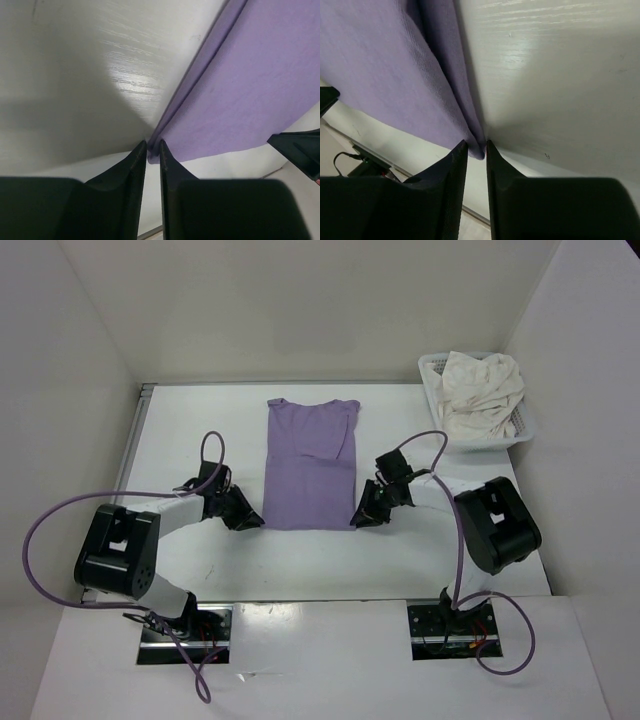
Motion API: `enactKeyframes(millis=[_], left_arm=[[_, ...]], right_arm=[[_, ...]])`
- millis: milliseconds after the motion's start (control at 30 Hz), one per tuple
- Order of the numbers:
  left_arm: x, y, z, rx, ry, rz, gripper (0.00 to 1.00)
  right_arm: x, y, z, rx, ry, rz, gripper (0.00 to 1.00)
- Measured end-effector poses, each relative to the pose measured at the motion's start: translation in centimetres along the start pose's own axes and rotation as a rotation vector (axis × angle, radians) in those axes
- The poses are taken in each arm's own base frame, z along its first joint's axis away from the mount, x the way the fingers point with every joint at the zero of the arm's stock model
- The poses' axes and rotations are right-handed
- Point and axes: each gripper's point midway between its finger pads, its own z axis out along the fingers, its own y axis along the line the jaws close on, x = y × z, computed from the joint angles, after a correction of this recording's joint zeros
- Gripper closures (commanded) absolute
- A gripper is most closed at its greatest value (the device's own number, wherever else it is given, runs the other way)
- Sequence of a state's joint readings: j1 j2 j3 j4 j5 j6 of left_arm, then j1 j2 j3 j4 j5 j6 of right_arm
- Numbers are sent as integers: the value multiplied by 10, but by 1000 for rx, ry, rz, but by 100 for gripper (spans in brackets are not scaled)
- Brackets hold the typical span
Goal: Fold and stack the t-shirts
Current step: Grab one side of the 2/3 rectangular tshirt with both arms
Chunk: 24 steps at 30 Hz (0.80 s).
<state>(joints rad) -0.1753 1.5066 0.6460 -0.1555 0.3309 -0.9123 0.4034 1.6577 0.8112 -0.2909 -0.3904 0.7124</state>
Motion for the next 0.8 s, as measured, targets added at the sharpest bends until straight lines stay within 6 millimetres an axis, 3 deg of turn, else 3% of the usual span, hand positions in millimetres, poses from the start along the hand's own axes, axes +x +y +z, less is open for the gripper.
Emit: enactKeyframes(millis=[300,500,667,800], left_arm=[[1,1,3,3,15,20,99],[5,3,-1,-17,23,29,100],[29,5,-29,-5,69,43,100],[49,-2,-63,17,102,64,100]], right_arm=[[2,5,6,-38,27,7,100],[5,3,3,-25,30,14,100],[36,5,-19,-15,68,-9,100],[57,13,-51,-14,86,-35,100]])
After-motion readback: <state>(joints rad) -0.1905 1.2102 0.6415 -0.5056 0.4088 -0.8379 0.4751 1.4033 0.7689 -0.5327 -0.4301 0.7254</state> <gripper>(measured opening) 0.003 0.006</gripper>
